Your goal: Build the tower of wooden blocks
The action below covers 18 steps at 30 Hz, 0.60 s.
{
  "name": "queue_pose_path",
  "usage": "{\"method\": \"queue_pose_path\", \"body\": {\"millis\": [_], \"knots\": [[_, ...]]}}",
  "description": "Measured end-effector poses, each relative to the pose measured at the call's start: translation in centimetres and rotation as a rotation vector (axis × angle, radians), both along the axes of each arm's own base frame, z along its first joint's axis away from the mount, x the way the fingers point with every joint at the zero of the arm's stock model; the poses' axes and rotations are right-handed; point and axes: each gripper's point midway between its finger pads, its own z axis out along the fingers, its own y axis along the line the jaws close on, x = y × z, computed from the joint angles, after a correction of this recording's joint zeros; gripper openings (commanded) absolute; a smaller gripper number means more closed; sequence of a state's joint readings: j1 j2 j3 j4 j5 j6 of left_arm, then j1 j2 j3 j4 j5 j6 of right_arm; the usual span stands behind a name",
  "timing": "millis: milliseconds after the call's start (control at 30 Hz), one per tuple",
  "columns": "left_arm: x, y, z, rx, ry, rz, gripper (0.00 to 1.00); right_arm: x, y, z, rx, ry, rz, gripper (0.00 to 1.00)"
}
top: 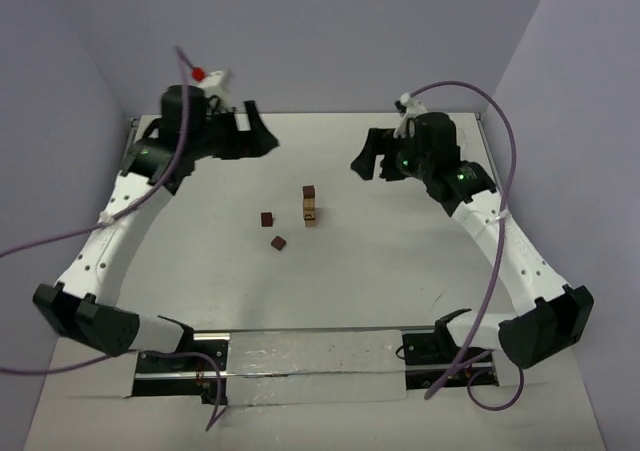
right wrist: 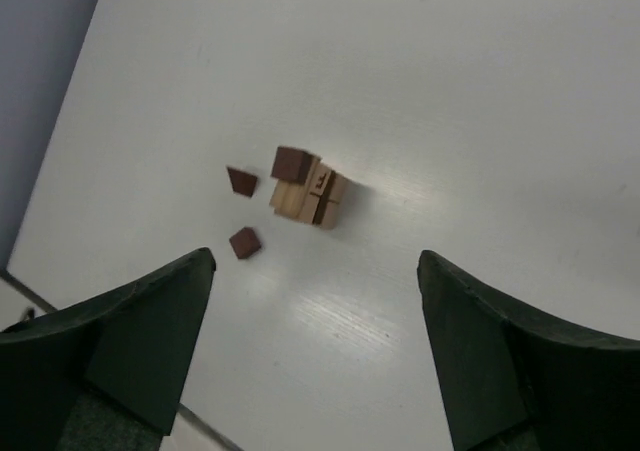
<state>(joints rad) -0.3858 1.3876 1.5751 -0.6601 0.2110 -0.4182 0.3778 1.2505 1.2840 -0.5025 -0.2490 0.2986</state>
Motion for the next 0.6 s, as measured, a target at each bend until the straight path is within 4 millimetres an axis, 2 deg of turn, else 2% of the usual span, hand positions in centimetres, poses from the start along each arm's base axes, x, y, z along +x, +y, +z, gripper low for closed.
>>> {"method": "queue_pose_path", "body": {"millis": [67,133,267,367,433,533,600], "knots": [[1.0,4.4,-0.6,-0.014,0.008,0.109,0.99,-1.9,2.5,0.2,-0.029,-0.034,0.107,0.73],[1.4,7.4,-1.9,-0.019,0.025,0.191,0.99,-3.6,4.9,0.0,-0.058,-0.057,0.207,0.67],[-1.1,10.2,-5.7,-0.008,0.093,0.258,0.99,-5.9,10.7,-2.2,-0.189,-0.061,0.393,0.61],[-2.4,11.9,-5.2,-0.011,0.061,0.308,0.99,-7.3,15.7,-5.4,-0.303,-0.018,0.521,0.6],[-3.0,12.8,-3.8,-0.014,0.009,0.339,0.99,-8.5,18.2,-8.9,-0.384,0.047,0.596,0.59],[-3.6,13.6,-2.0,-0.019,-0.055,0.368,0.99,-10.2,19.3,-14.1,-0.507,0.174,0.657,0.56],[-3.7,13.9,-1.5,-0.02,-0.076,0.381,0.99,-10.7,19.4,-16.4,-0.565,0.242,0.664,0.53]]}}
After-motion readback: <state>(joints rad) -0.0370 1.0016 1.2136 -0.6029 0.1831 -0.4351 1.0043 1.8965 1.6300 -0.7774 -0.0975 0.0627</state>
